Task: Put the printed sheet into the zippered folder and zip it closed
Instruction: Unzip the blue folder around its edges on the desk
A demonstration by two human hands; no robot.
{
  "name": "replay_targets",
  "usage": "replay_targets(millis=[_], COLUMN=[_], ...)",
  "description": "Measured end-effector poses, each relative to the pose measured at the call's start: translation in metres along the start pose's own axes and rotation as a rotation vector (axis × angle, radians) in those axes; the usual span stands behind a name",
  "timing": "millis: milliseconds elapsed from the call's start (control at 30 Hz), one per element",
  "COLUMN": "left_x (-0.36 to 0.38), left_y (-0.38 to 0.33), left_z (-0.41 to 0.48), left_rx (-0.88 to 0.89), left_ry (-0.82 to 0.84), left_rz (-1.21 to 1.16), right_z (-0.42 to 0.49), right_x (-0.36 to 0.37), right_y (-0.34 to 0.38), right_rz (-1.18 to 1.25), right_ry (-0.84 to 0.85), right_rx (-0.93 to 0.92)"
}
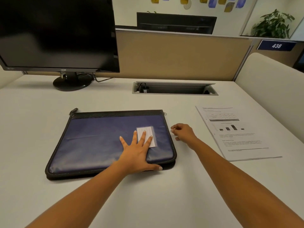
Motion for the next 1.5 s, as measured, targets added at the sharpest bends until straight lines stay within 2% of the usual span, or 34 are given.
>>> replay_targets(millis=[133, 300, 533, 967, 1400, 1500], left_x=[0.002, 0.003, 0.004, 0.006, 0.005, 0.005], left_y=[-0.001, -0.002, -0.002, -0.004, -0.003, -0.003], left_z=[0.001, 0.002, 0.003, 0.005, 0.005, 0.005], left_rx=[-0.011, 0.002, 0.005, 0.019, 0.000, 0.002], left_ry=[0.013, 0.007, -0.017, -0.010, -0.005, -0.016], left_rz=[-0.003, 0.002, 0.015, 0.017, 0.011, 0.009], right_z=[0.028, 0.058, 0.082, 0.078, 0.045, 0.041], right_x=[0.003, 0.017, 0.023, 0.016, 0.013, 0.012], right_y=[0.012, 0.023, 0.026, 0.019, 0.011, 0.010], right_rz=[-0.243, -0.356, -0.308, -0.120, -0.181, -0.142], right_ry=[-0.053, 0.005, 0.022, -0.200, -0.137, -0.162], right_rx=[-0.065, -0.102, -0.126, -0.097, -0.223, -0.195])
Point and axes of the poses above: each hand's wrist, its own z-axis towards the middle knuckle, its own x-axis out of the palm, y = z × x, the point moved 10 cm from there along z, towards the middle knuckle, and after that the axes turned 13 degrees about -x, right-handed, at the moved point
